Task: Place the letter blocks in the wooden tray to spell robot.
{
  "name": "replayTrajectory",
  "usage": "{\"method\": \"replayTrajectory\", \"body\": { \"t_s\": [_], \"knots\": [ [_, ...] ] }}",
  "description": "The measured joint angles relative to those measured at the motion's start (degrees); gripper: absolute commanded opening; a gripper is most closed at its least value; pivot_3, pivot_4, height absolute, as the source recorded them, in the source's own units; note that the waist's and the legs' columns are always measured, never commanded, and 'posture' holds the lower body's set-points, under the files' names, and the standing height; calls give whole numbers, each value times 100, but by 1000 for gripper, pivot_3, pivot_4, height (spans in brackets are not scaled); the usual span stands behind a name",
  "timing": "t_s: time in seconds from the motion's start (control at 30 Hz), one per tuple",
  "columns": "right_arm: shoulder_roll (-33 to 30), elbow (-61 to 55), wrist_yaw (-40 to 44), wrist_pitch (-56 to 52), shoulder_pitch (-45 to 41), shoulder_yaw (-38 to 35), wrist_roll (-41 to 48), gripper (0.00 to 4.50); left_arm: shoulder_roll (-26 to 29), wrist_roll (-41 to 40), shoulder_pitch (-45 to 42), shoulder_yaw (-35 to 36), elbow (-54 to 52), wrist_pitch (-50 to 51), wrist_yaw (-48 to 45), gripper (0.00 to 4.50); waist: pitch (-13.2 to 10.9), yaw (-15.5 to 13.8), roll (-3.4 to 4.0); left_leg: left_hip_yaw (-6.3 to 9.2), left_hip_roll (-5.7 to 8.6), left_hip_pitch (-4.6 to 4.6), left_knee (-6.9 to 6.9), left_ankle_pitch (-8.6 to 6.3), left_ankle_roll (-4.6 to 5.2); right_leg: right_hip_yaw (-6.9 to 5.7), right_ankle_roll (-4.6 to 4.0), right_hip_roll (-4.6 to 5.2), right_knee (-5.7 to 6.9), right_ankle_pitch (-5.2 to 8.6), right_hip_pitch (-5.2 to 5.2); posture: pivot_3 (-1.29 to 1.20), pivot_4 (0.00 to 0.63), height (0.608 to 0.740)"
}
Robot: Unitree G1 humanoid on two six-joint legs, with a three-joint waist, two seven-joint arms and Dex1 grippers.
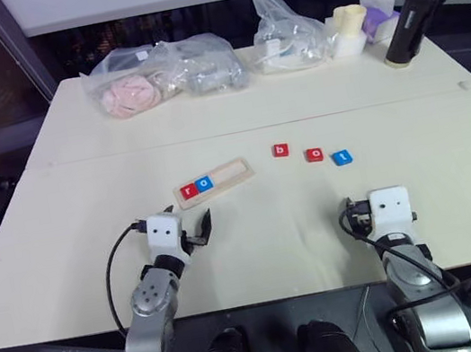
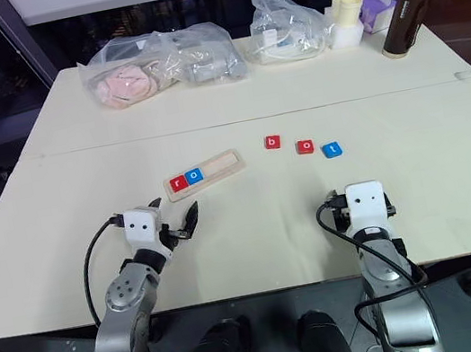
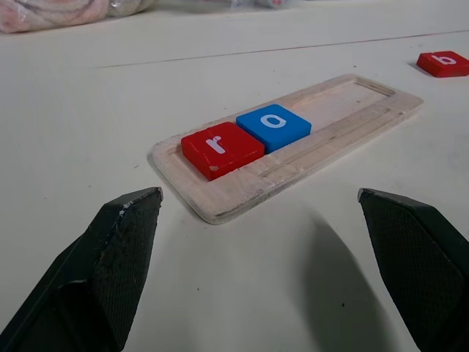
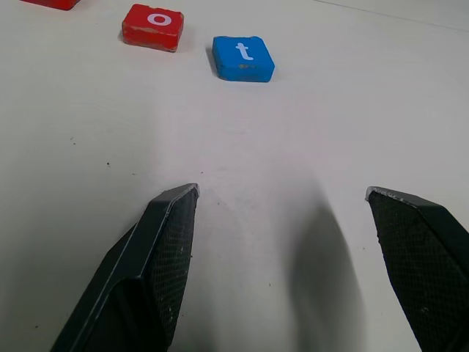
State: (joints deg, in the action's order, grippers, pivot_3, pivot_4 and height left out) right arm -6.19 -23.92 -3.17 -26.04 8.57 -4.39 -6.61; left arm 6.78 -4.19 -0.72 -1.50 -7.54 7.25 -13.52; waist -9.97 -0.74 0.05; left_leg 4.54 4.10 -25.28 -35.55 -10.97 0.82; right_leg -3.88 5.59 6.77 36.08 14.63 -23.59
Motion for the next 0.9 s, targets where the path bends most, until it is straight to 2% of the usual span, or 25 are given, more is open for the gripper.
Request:
{"method": "replayTrajectory", "body": {
  "t_s": [0.5,0.9],
  "knots": [
    [-13,0,30,-58,-62,12,0,3680,-20,-37,75,12,-3,-31,-20,4500,0,4,0,0,0,0,0,0,0,0,0,0,0,0,0,0,150,725],
    [-319,281,307,20,-385,130,-4,3680,-1,-39,70,26,-3,-39,-39,4500,0,7,0,-3,1,2,0,1,0,0,1,-2,2,-1,0,0,150,725]
  ]
}}
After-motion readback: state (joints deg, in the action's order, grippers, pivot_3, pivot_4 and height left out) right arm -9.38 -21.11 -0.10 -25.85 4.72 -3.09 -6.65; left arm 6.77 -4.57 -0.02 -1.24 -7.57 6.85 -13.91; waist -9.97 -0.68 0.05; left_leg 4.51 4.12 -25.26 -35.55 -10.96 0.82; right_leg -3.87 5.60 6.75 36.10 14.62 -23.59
